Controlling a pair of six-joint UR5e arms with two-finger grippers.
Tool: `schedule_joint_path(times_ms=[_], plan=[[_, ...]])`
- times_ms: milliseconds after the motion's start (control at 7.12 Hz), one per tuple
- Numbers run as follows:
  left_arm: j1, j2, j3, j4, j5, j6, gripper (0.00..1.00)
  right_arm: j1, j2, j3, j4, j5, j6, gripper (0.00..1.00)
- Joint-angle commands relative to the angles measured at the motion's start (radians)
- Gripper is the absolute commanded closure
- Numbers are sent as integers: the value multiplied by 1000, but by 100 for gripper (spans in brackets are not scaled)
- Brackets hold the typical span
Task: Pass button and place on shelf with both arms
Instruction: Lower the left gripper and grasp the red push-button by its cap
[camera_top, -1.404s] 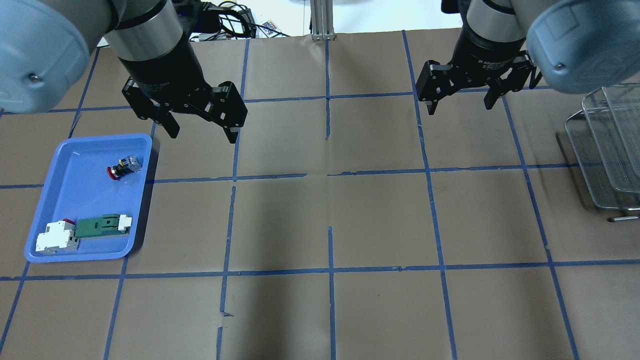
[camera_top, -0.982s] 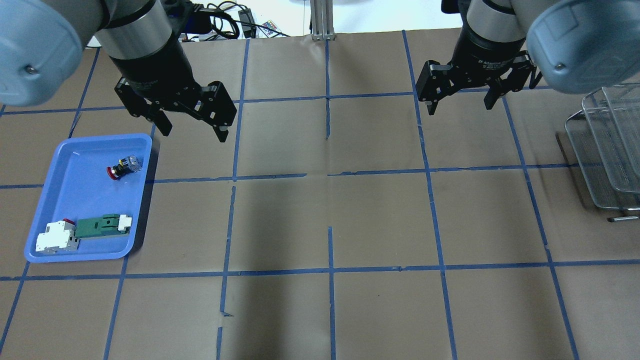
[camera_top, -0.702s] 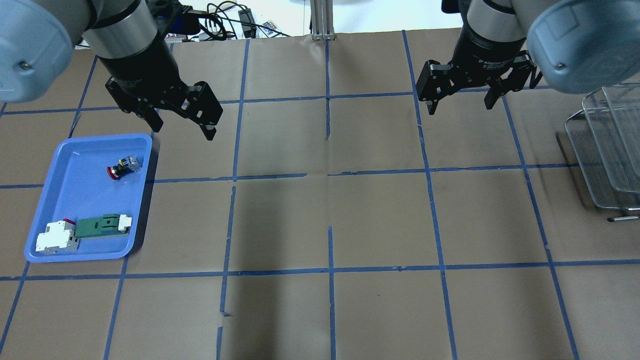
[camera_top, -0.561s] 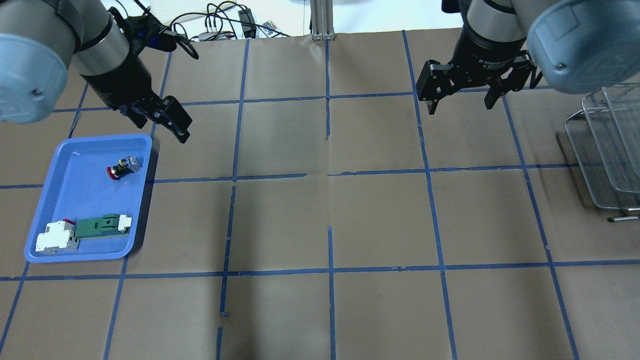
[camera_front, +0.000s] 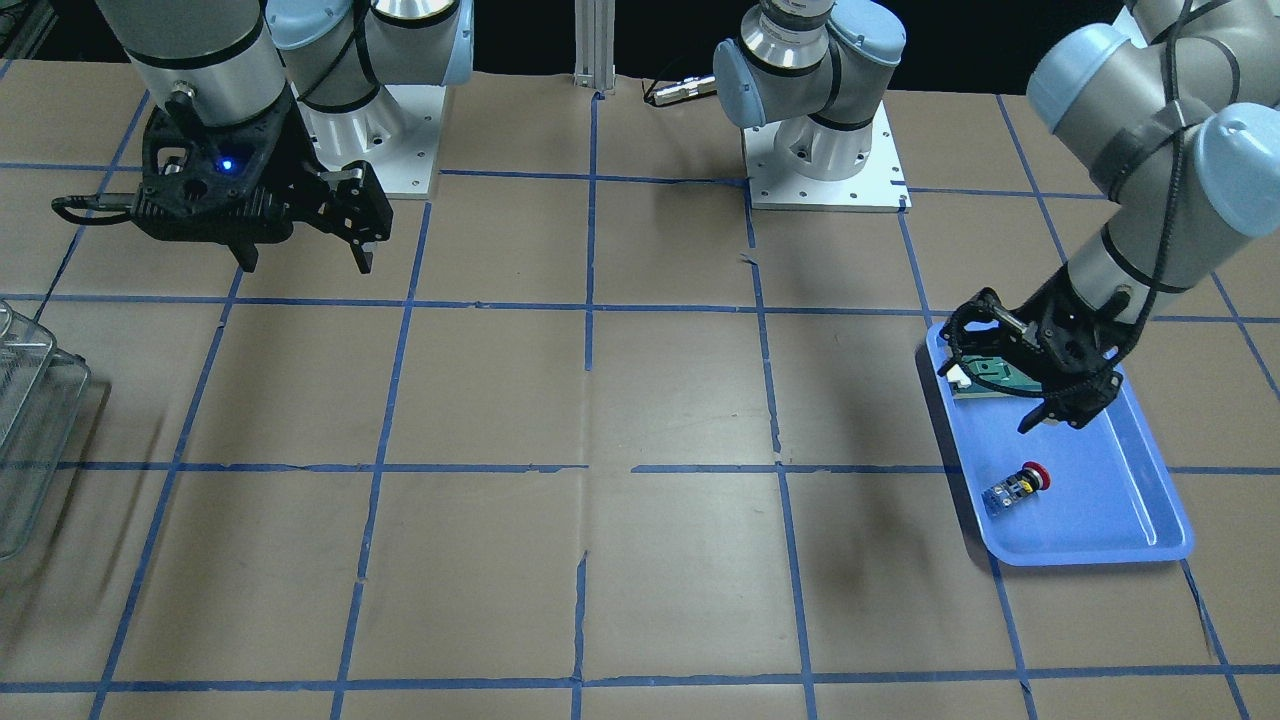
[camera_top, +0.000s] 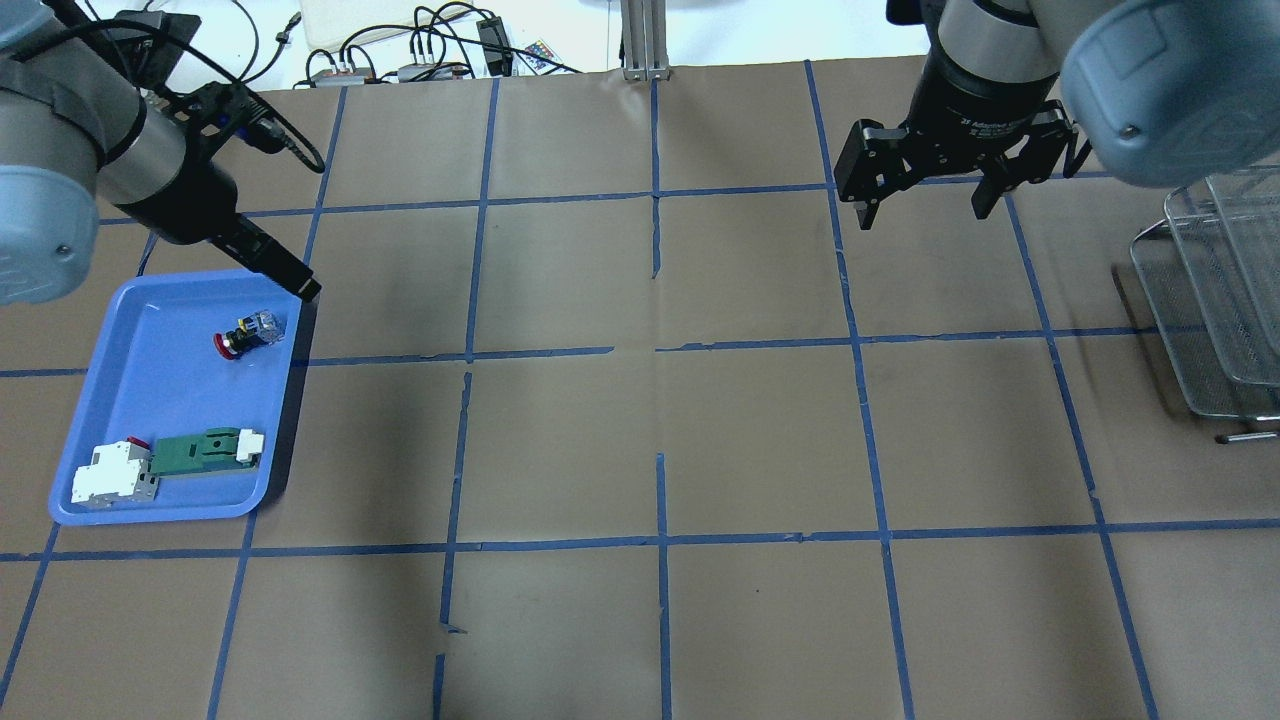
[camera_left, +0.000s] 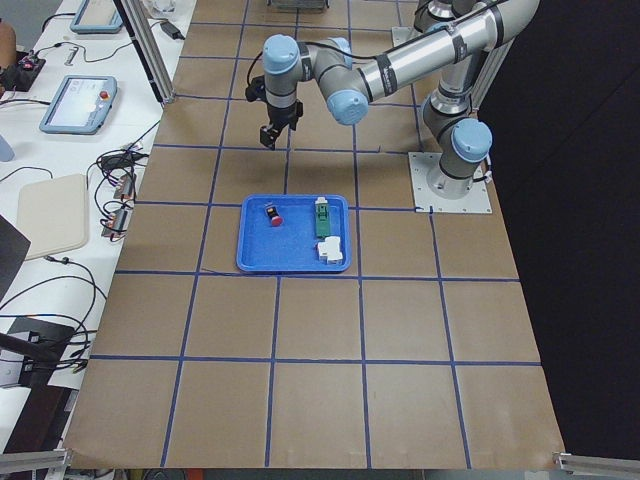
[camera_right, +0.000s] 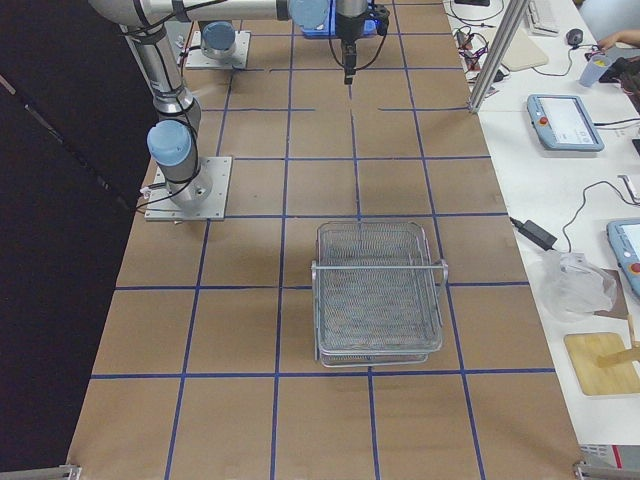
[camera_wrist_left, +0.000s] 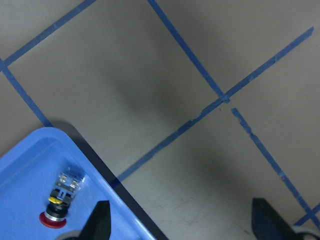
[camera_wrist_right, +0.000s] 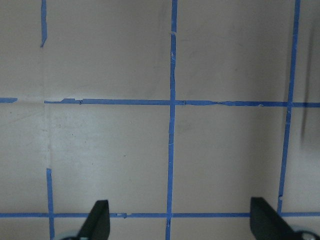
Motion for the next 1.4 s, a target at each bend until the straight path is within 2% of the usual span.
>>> schedule_joint_path(times_ms=[0,140,281,421,561,702,982,1123,1263], plan=[[127,-104,-2,118,-36,308,0,4,-22,-14,57,5,5,0],[173,-143,8,133,-84,438,0,7,-23,-17,57,35,17,0],[205,-177,18,131,-146,468,0,7,-22,-17,54,63,17,0],[241,-215,15,130,-193,531,0,7,-17,-8,44,48,17,0],[288,-252,-2,127,-292,677,0,7,-16,-3,30,49,11,0],[322,-279,5,114,-321,783,2,7,-16,-2,18,48,12,0],[356,-306,-27,56,-324,824,2,7,-14,0,18,55,15,0],[390,-313,-49,51,-327,902,2,7,-14,0,16,51,14,0],[394,-327,-47,53,-376,939,3,7,-17,0,18,57,15,0]])
